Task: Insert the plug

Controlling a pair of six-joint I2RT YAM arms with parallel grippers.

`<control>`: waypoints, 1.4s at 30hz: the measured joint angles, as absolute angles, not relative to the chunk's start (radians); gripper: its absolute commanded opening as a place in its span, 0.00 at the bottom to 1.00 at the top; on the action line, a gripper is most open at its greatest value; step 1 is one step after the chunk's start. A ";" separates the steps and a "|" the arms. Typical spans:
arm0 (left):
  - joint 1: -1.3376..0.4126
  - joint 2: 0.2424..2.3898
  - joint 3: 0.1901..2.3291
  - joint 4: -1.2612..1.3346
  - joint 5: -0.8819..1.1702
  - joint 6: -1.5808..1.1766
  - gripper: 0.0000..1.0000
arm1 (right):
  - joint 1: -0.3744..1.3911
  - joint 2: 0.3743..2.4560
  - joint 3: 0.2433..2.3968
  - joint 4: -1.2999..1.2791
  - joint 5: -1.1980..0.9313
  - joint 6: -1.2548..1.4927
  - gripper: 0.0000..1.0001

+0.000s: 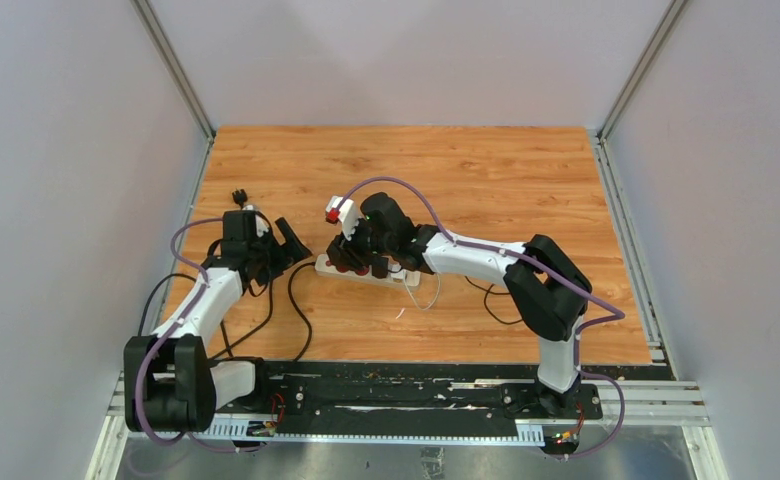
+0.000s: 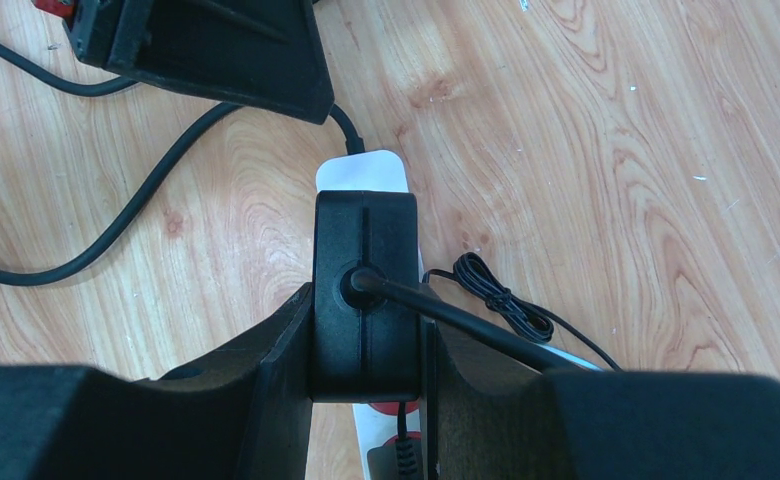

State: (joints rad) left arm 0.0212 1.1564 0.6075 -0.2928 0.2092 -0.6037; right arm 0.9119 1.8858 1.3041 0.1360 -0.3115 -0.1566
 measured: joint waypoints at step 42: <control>0.021 1.306 0.623 -0.234 0.337 -0.558 0.86 | 0.912 1.901 1.275 0.190 -0.330 -0.158 0.00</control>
State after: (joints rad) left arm 0.0212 1.3064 0.6228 -0.2340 0.3367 -0.5575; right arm 0.9123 1.9015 1.2755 0.1902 -0.3302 -0.1577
